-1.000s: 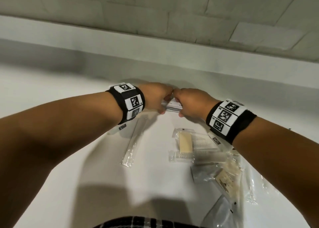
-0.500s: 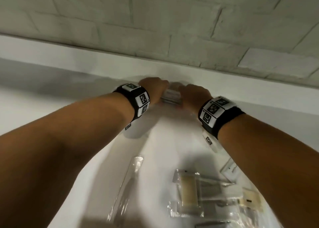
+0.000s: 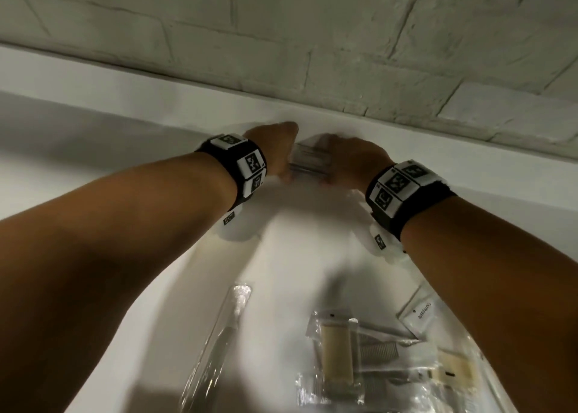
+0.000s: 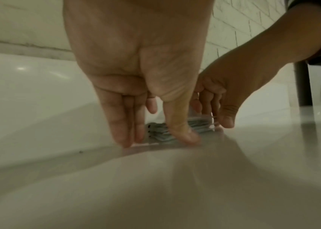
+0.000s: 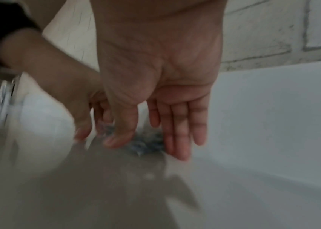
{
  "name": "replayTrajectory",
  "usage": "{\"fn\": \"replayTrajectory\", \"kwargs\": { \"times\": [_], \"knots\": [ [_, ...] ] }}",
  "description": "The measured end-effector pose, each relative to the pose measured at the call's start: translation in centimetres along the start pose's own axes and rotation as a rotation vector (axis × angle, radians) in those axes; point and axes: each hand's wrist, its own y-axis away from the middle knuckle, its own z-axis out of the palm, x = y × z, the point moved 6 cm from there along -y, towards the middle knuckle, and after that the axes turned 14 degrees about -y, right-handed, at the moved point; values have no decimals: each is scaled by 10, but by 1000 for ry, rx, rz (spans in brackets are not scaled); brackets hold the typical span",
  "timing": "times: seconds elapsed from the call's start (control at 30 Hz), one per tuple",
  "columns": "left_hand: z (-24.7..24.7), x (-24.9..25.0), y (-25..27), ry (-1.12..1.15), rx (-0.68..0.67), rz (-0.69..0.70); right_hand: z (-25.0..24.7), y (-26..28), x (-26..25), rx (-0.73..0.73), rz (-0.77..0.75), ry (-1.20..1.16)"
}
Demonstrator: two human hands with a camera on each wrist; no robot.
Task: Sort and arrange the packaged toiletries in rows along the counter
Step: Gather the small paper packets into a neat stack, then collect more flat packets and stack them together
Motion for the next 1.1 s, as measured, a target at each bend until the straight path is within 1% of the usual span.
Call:
{"fn": "replayTrajectory", "kwargs": {
  "times": [0.07,0.17,0.23,0.27,0.37,0.47,0.5,0.57,0.6,0.67,0.73,0.8,0.83,0.87,0.9,0.93,0.97,1.0,1.03,1.07,1.1],
  "knots": [
    [-4,-4,16,14,42,-34,-9,18,6,2,21,-19],
    [-6,-5,49,20,102,-54,-27,57,27,51,70,-77],
    [-6,3,72,24,72,-38,-33,91,46,30,123,-99],
    [-5,11,84,19,39,-13,-32,108,55,-13,153,-93],
    [0,56,119,4,-41,124,-24,166,77,-143,231,-55],
    [0,124,160,-5,-55,325,-5,225,93,-161,260,-171],
    [2,143,170,-10,-77,379,5,239,94,-183,254,-190],
    [11,178,194,-31,-160,450,27,269,95,-248,217,-111],
    [19,190,203,-54,-193,474,35,280,99,-254,203,-75],
    [31,202,219,-90,-204,448,41,301,113,-218,215,-73],
    [34,197,232,-64,-197,349,41,318,132,-207,247,-60],
    [33,184,243,-90,-191,264,36,327,143,-187,265,38],
    [31,177,246,-113,-175,213,29,326,141,-129,249,87],
    [29,172,249,-130,-122,170,22,322,134,-49,212,108],
    [27,173,254,-146,-60,131,18,317,125,14,151,98],
    [24,176,258,-144,1,107,18,309,114,41,72,71],
    [24,185,265,-116,21,87,22,305,101,18,-2,54],
    [26,193,272,-80,0,85,29,299,90,-26,-74,59],
    [30,203,278,-49,-51,88,37,296,82,-83,-115,89],
    [36,213,285,-27,-94,93,43,295,77,-117,-120,127],
    [40,221,290,-15,-116,95,45,292,75,-107,-112,168]
  ]
}}
